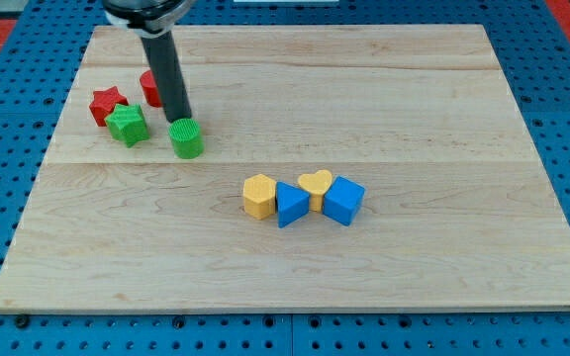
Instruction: Move the yellow hexagon to the bottom left of the blue triangle
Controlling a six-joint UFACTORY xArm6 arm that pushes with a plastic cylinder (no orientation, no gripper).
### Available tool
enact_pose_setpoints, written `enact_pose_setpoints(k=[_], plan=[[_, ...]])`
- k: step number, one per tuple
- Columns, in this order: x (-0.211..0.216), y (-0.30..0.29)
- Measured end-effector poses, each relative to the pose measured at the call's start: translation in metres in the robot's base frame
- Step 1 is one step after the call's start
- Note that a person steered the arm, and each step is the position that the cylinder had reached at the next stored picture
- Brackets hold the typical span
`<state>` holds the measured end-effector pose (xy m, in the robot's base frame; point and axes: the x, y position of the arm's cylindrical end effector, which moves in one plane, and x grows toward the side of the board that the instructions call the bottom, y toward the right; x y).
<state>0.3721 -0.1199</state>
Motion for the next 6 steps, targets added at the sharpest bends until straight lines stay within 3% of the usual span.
enact_pose_setpoints(k=[2, 5, 6], plan=[[0.005, 0.083], [0.114, 0.084], [0.118, 0.135]])
